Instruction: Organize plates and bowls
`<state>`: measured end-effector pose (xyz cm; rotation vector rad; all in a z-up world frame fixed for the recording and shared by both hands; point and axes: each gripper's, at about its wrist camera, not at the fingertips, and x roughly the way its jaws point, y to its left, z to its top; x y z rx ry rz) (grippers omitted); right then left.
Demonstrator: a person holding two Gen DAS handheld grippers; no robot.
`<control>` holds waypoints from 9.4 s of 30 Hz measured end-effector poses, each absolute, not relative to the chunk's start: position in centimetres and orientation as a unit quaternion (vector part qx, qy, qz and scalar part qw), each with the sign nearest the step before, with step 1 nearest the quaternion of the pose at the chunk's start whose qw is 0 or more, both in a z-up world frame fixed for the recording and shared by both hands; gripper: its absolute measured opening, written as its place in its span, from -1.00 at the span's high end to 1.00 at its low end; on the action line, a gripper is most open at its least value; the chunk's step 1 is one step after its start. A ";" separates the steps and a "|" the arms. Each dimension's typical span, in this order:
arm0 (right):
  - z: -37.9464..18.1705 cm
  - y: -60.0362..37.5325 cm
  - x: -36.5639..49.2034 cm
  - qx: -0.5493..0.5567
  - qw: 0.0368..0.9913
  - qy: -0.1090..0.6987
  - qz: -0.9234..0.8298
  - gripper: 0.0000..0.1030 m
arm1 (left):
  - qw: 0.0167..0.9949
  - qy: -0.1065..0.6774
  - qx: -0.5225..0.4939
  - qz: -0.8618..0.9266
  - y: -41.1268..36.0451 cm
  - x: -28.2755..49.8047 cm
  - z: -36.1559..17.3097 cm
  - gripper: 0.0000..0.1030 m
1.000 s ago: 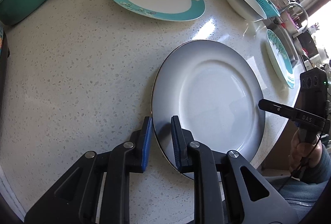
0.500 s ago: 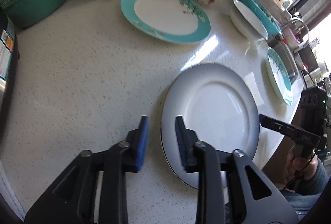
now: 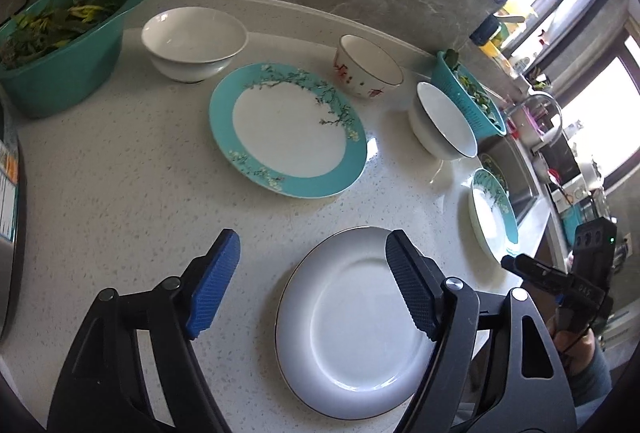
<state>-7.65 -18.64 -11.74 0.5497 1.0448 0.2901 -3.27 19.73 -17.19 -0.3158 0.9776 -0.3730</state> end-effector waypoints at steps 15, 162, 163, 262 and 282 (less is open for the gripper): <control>-11.1 -20.6 -3.7 0.283 0.817 0.474 0.168 -0.25 | 0.850 0.486 -0.157 -0.129 19.0 -0.8 -17.8 -0.44; -22.4 -10.2 17.4 0.260 0.688 0.632 0.244 0.79 | 0.809 0.559 -0.177 -0.040 21.8 13.5 -25.5 0.70; -22.3 -10.2 17.3 0.258 0.690 0.630 0.245 0.79 | 0.810 0.558 -0.177 -0.041 21.8 13.3 -25.5 0.70; -19.3 -11.0 -3.7 0.154 0.720 0.628 0.253 0.66 | 0.818 0.561 -0.091 -0.086 14.9 -10.6 -24.4 0.70; -17.5 -6.3 -5.5 -0.044 0.769 0.601 0.211 0.25 | 0.819 0.563 -0.056 -0.098 13.8 -9.3 -24.6 0.67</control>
